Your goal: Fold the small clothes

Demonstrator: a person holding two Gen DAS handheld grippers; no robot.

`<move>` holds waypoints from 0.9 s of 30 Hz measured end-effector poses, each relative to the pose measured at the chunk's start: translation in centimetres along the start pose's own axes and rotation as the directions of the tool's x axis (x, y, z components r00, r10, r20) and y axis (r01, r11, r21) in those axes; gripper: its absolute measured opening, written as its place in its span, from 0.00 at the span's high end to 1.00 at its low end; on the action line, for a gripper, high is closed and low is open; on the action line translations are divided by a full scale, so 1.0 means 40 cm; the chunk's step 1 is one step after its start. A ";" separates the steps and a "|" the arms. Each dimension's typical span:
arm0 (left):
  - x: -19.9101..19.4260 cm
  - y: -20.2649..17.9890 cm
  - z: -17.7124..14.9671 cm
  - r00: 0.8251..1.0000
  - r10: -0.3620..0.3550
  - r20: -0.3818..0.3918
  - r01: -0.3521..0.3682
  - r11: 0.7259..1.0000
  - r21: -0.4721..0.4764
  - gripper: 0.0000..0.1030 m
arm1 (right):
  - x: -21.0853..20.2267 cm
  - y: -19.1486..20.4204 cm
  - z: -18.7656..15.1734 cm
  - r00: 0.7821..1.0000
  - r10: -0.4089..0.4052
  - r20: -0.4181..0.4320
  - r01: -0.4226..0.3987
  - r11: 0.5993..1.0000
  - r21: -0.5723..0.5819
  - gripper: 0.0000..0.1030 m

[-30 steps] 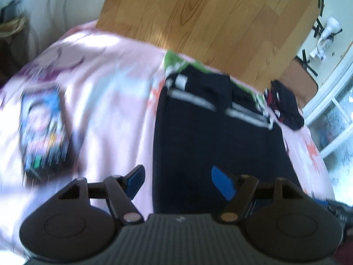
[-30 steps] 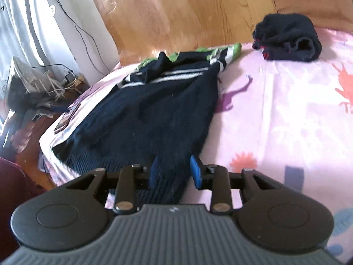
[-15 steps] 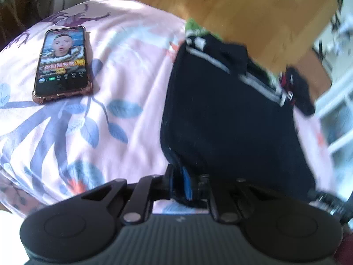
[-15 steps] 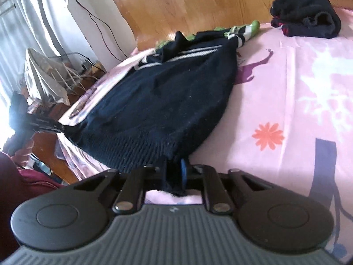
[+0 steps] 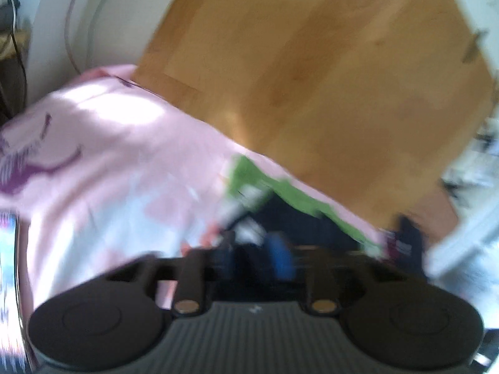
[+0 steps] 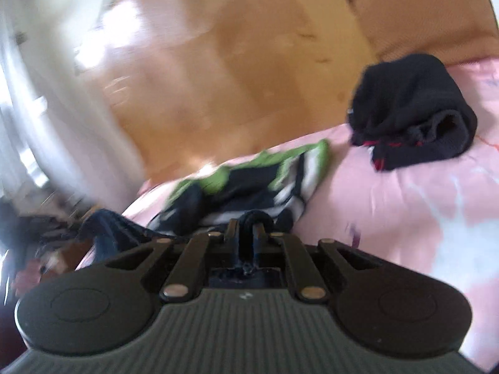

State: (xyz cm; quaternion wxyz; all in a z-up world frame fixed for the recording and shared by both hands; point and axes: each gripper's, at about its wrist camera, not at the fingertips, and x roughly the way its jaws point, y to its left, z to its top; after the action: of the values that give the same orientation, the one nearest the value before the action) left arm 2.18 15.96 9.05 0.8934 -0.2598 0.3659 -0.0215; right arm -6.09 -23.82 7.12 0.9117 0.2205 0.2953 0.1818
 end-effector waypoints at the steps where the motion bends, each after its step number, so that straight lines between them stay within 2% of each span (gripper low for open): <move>1: 0.024 0.004 0.003 0.998 0.064 -0.005 -0.064 0.998 -0.004 0.48 | 0.040 -0.016 0.014 0.999 -0.046 -0.002 0.046 0.999 -0.004 0.64; 2: 0.042 0.013 -0.004 0.996 0.085 -0.026 -0.086 0.996 -0.014 0.48 | 0.072 -0.028 0.025 0.993 -0.119 -0.014 0.119 0.993 -0.012 0.55; 3: 0.050 0.028 -0.018 0.998 0.049 -0.049 -0.050 0.999 -0.019 0.46 | 0.085 -0.039 0.029 0.984 -0.175 -0.034 0.175 0.985 0.006 0.49; 4: 0.049 0.043 -0.034 0.998 0.026 -0.065 -0.027 0.999 -0.023 0.44 | 0.079 -0.050 0.024 0.988 -0.145 -0.043 0.147 0.989 0.033 0.49; 5: 0.045 0.057 -0.052 0.996 0.033 -0.083 -0.036 0.999 -0.034 0.42 | 0.060 -0.057 0.014 0.995 -0.093 -0.042 0.095 0.995 0.041 0.48; 7: 0.027 0.081 -0.088 0.994 0.021 -0.110 -0.027 0.998 -0.050 0.39 | 0.016 -0.064 -0.014 0.996 -0.071 -0.046 0.072 0.997 0.024 0.44; 9: 0.005 0.094 -0.120 0.991 -0.021 -0.134 0.012 0.998 -0.063 0.25 | -0.022 -0.067 -0.040 0.997 -0.053 -0.064 0.054 0.998 0.025 0.43; 11: -0.005 0.089 -0.139 0.989 -0.027 -0.148 0.019 0.998 -0.056 0.23 | -0.052 -0.080 -0.069 0.996 -0.018 -0.085 0.023 0.998 0.065 0.41; 13: -0.004 0.076 -0.149 0.986 -0.033 -0.161 0.027 0.999 -0.037 0.23 | -0.054 -0.087 -0.098 0.994 -0.017 -0.109 0.026 0.996 0.084 0.41; 14: 0.004 0.068 -0.153 0.986 -0.030 -0.166 0.025 0.999 -0.027 0.26 | -0.052 -0.082 -0.106 0.993 -0.026 -0.115 0.035 0.996 0.077 0.41; 15: 0.015 0.063 -0.156 0.985 -0.016 -0.174 0.013 1.000 -0.014 0.34 | -0.046 -0.076 -0.115 0.992 -0.033 -0.124 0.042 0.997 0.068 0.42; 16: 0.026 0.063 -0.157 0.983 0.005 -0.181 -0.006 1.000 -0.001 0.41 | -0.034 -0.076 -0.126 0.989 -0.034 -0.143 0.045 0.996 0.071 0.53; 17: 0.027 0.056 -0.159 0.985 0.039 -0.167 -0.035 0.999 0.024 0.62 | -0.025 -0.062 -0.126 0.989 -0.040 -0.142 0.050 0.996 0.071 0.66; 18: 0.029 0.050 -0.162 0.982 0.067 -0.177 -0.059 0.997 0.050 0.82 | -0.017 -0.052 -0.129 0.987 -0.045 -0.153 0.054 0.997 0.058 0.91; 19: 0.022 0.048 -0.165 0.980 0.080 -0.182 -0.070 0.996 0.061 0.84 | -0.012 -0.039 -0.126 0.986 -0.047 -0.161 0.055 0.997 0.050 0.91; 21: -0.007 0.048 -0.164 0.980 0.078 -0.184 -0.067 0.996 0.065 0.92 | -0.033 -0.010 -0.119 0.990 -0.062 -0.126 0.062 0.998 -0.001 0.92; 23: -0.037 0.053 -0.163 0.979 0.075 -0.191 -0.060 0.995 0.080 0.92 | -0.073 0.018 -0.106 0.994 -0.037 -0.103 0.033 0.999 -0.035 0.92; 26: -0.043 0.065 -0.178 0.969 0.105 -0.224 -0.084 0.991 0.101 0.90 | -0.123 0.047 -0.106 0.992 -0.041 -0.122 0.029 0.994 -0.102 0.92; 27: -0.030 0.071 -0.185 0.965 0.121 -0.234 -0.098 0.990 0.104 0.82 | -0.125 0.041 -0.117 0.988 -0.055 -0.143 0.040 0.994 -0.101 0.92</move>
State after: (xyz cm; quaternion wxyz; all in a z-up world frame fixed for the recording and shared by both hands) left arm -4.03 15.35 4.04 0.8534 -0.1933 0.4837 -0.0201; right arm -13.12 -23.37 6.85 0.9014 0.1546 0.3571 0.1899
